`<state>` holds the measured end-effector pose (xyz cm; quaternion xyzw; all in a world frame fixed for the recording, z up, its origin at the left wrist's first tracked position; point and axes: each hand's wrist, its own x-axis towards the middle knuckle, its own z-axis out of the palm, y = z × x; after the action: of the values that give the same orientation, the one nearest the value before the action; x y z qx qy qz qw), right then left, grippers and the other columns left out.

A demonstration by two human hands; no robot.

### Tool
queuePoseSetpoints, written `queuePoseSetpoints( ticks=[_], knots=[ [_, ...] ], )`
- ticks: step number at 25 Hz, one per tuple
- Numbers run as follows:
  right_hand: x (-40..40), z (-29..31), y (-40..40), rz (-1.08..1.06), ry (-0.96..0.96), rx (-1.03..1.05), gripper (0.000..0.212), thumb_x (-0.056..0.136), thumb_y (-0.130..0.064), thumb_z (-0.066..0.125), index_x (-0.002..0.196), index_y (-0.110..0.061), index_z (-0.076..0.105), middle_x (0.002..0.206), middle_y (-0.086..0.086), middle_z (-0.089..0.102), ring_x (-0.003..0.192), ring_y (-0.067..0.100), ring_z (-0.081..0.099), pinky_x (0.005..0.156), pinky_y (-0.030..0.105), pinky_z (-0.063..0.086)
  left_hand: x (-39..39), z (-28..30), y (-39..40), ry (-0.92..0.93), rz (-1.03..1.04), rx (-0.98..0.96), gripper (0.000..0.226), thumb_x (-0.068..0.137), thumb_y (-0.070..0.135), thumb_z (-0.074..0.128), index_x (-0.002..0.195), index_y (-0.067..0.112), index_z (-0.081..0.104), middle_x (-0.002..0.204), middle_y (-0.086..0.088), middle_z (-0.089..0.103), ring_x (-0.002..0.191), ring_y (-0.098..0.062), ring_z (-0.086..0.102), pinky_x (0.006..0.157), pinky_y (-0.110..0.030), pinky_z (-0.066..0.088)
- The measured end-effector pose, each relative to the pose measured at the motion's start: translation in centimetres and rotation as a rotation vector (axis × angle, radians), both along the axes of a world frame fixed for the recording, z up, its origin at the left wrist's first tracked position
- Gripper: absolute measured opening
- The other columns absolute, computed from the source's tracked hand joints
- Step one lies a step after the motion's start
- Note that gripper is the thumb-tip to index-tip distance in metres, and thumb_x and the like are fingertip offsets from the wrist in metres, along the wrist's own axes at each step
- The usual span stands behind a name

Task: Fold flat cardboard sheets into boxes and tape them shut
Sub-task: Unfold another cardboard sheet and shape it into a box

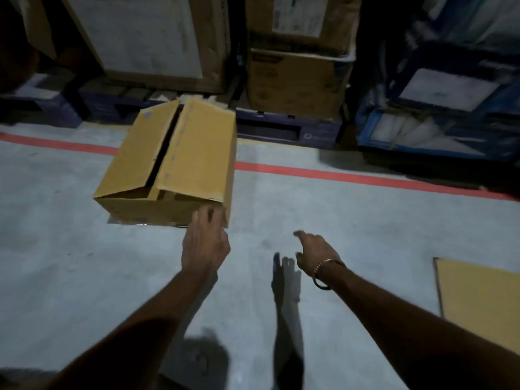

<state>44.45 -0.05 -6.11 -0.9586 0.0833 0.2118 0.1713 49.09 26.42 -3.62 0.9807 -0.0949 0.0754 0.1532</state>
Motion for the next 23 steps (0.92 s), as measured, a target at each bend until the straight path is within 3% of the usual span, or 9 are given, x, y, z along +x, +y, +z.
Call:
queuePoseSetpoints(
  ticks=[2,5,8,12,18,23],
  knots=[
    [-5.5,1.8,-4.7,-0.066,0.06,-0.039,0.052,0.095,-0.016,0.06,0.146,-0.022,0.051,0.142,0.006,0.055,0.14,0.026,0.041,0.108,0.038,0.045,-4.5,0.1,-4.6,0.134,-0.126,0.061,0.065,0.09,0.016,0.063,0.152,0.015,0.041,0.137,-0.012,0.049,0.123,-0.034,0.051,0.09,-0.047,0.053],
    [-13.3,4.9,-8.6,-0.149,0.078,-0.028,0.046,0.094,-0.016,0.061,0.14,-0.021,0.058,0.14,0.008,0.055,0.14,0.028,0.04,0.109,0.038,0.044,-10.8,2.0,-10.5,0.377,-0.196,0.158,0.083,0.095,0.027,0.061,0.164,0.013,0.016,0.156,-0.012,0.033,0.143,-0.033,0.034,0.107,-0.047,0.045],
    [-23.2,8.4,-12.0,-0.312,0.081,-0.019,0.044,0.092,-0.015,0.061,0.136,-0.02,0.061,0.138,0.01,0.058,0.137,0.031,0.045,0.107,0.039,0.047,-21.0,5.3,-16.3,0.545,-0.267,0.125,0.08,0.096,0.032,0.058,0.162,0.014,0.017,0.159,-0.013,0.027,0.148,-0.033,0.026,0.111,-0.048,0.041],
    [-35.7,9.9,-13.2,-0.329,0.231,-0.028,0.044,0.094,-0.016,0.06,0.139,-0.016,0.06,0.142,0.011,0.057,0.134,0.032,0.051,0.105,0.039,0.049,-35.7,7.3,-20.2,0.647,-0.369,0.068,0.078,0.097,0.035,0.058,0.162,0.02,0.018,0.164,-0.008,0.021,0.152,-0.03,0.02,0.114,-0.046,0.04],
    [-49.6,3.9,-14.2,-0.65,0.409,0.069,0.047,0.091,-0.027,0.07,0.134,-0.01,0.058,0.138,0.014,0.06,0.126,0.033,0.058,0.1,0.038,0.053,-48.6,2.0,-21.0,0.756,-0.54,0.055,0.08,0.085,0.047,0.052,0.157,0.036,0.019,0.161,0.0,0.024,0.147,-0.03,0.034,0.105,-0.052,0.05],
    [-52.0,-3.9,-14.1,-1.032,0.304,0.153,0.083,0.086,-0.051,0.076,0.147,-0.008,0.042,0.147,0.018,0.045,0.138,0.04,0.044,0.106,0.049,0.047,-52.6,-2.7,-21.9,0.787,-0.581,0.027,0.068,0.098,0.034,0.048,0.162,0.026,0.024,0.162,0.003,0.031,0.15,-0.022,0.026,0.119,-0.039,0.031]
  ],
)
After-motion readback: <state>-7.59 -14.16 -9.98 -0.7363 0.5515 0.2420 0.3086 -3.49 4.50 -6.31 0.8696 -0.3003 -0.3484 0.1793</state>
